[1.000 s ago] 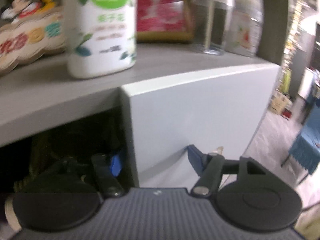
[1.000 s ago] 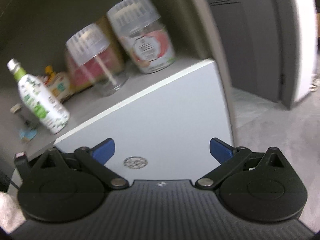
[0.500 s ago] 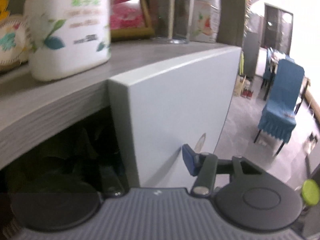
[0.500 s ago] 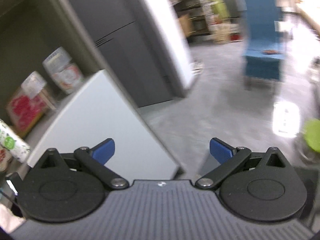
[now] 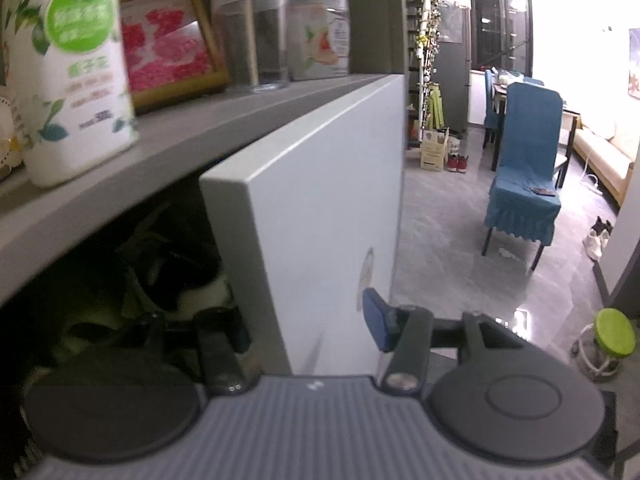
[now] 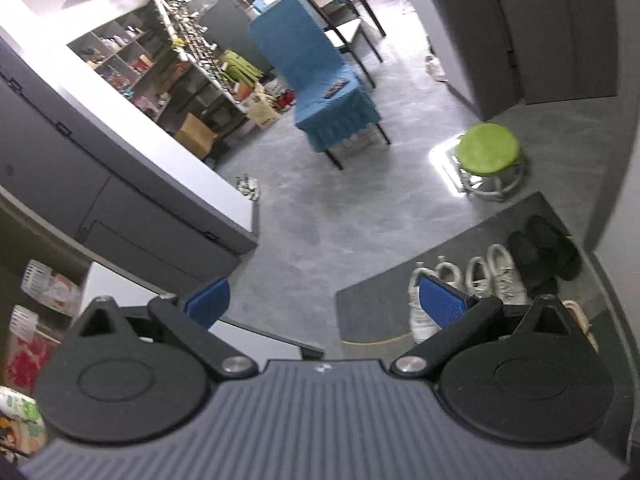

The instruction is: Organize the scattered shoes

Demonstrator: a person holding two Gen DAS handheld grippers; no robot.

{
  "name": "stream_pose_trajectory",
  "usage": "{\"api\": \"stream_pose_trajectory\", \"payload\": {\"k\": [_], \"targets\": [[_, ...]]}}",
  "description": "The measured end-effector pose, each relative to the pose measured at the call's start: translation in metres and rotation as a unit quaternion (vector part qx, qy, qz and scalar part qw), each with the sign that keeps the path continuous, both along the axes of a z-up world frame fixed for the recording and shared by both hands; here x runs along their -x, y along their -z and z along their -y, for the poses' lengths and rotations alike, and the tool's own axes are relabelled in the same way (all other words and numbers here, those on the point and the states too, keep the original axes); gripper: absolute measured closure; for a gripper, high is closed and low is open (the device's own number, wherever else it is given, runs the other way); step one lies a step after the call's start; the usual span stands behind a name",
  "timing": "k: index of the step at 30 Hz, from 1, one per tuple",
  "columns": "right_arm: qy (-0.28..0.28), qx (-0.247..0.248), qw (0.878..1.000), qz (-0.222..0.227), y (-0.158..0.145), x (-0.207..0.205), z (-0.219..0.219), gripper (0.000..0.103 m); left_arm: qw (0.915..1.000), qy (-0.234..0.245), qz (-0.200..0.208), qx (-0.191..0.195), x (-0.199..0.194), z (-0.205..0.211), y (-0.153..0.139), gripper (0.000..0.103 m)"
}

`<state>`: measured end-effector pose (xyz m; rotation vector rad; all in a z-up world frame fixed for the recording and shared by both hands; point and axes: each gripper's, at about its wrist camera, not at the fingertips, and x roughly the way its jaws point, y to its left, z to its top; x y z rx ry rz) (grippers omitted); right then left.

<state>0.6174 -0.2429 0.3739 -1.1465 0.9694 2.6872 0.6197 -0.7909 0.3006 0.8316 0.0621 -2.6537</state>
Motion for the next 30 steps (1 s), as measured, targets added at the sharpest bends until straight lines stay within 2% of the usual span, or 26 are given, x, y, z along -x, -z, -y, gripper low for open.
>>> {"api": "stream_pose_trajectory", "payload": {"k": [6,10,13,18,21,25,26,27,30], "targets": [[-0.026,0.013,0.999,0.018,0.025,-0.003,-0.038,0.0,0.9997,0.005,0.024,-0.002,0.012,-0.053,-0.004,0.048],[-0.031,0.054,0.998,0.019,0.048,0.006,-0.071,0.0,0.9985,-0.025,0.047,-0.011,0.027,-0.091,-0.012,0.053],[-0.057,0.082,0.995,0.03,0.069,0.02,-0.091,0.0,0.9967,-0.052,0.059,-0.019,0.041,-0.112,-0.02,0.053],[-0.075,0.098,0.992,0.02,0.092,0.045,-0.12,0.0,0.9916,-0.095,0.085,-0.021,0.071,-0.152,-0.028,0.053],[-0.068,0.103,0.992,0.016,0.098,0.052,-0.138,0.0,0.9894,-0.105,0.096,-0.029,0.082,-0.174,-0.034,0.053],[-0.045,0.118,0.992,0.014,0.11,0.046,-0.158,0.0,0.989,-0.082,0.12,-0.026,0.099,-0.206,-0.039,0.053],[-0.039,0.119,0.992,0.016,0.113,0.044,-0.162,0.0,0.9889,-0.074,0.127,-0.023,0.105,-0.215,-0.041,0.055],[-0.033,0.12,0.992,0.017,0.116,0.041,-0.166,0.0,0.9882,-0.074,0.133,-0.017,0.112,-0.224,-0.043,0.062],[-0.019,0.109,0.994,0.015,0.12,0.032,-0.179,0.0,0.9857,-0.097,0.136,-0.021,0.132,-0.246,-0.049,0.067]]}}
